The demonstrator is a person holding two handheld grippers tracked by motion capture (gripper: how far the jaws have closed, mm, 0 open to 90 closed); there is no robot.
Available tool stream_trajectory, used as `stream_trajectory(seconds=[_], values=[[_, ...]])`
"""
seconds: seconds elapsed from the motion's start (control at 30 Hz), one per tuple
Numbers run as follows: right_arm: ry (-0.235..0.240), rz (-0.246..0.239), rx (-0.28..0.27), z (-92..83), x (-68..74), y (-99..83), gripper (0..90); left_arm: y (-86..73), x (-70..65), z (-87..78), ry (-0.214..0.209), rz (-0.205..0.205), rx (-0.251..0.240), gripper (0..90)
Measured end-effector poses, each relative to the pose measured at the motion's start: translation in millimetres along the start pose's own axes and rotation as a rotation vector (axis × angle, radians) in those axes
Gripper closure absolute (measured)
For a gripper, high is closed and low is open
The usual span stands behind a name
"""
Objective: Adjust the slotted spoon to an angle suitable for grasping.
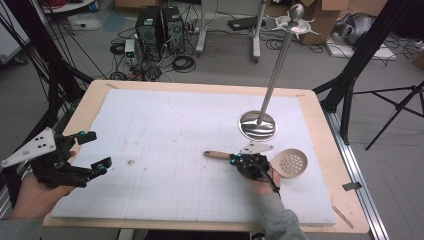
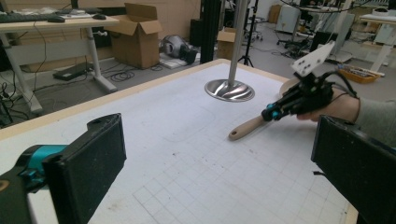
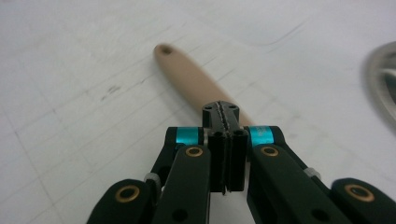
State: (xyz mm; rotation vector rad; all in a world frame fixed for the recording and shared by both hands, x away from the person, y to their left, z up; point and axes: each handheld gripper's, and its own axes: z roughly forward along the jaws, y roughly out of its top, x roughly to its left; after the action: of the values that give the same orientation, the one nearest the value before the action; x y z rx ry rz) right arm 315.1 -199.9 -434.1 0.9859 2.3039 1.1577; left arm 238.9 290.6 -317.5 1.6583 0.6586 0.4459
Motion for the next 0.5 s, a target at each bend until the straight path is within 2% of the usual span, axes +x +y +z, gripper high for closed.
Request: stream_trajectory(seconds=[0.07, 0.17, 0.2, 0.33, 0.43, 0.5], values=[[-0.057, 0.021, -0.008, -15.3, -9.8, -2.5, 90.0, -1.2, 1.5, 1.1, -0.002, -0.004, 0.005, 3.5], [-0.102, 0.072, -0.005, -29.6, -24.2, -9.8, 90.0, -2.6, 1.8, 4.8, -0.006, -0.006, 0.011, 3.6], [-0.130, 0.086, 0.009, -36.1, -31.4, -14.4, 90.0, -2.6, 1.2, 6.0, -0.007, -0.006, 0.013, 3.5], [-0.151, 0.094, 0.028, -39.0, -39.9, -20.7, 90.0, -0.9, -1.8, 9.0, -0.015, 0.000, 0.013, 3.6], [-0.175, 0.121, 0.054, -36.9, -43.9, -24.2, 90.0, -0.9, -2.8, 10.6, -0.021, 0.001, 0.014, 3.5], [-0.185, 0.122, 0.063, -34.6, -46.3, -24.8, 90.0, -1.9, -2.2, 11.3, -0.019, 0.002, 0.021, 3.5]])
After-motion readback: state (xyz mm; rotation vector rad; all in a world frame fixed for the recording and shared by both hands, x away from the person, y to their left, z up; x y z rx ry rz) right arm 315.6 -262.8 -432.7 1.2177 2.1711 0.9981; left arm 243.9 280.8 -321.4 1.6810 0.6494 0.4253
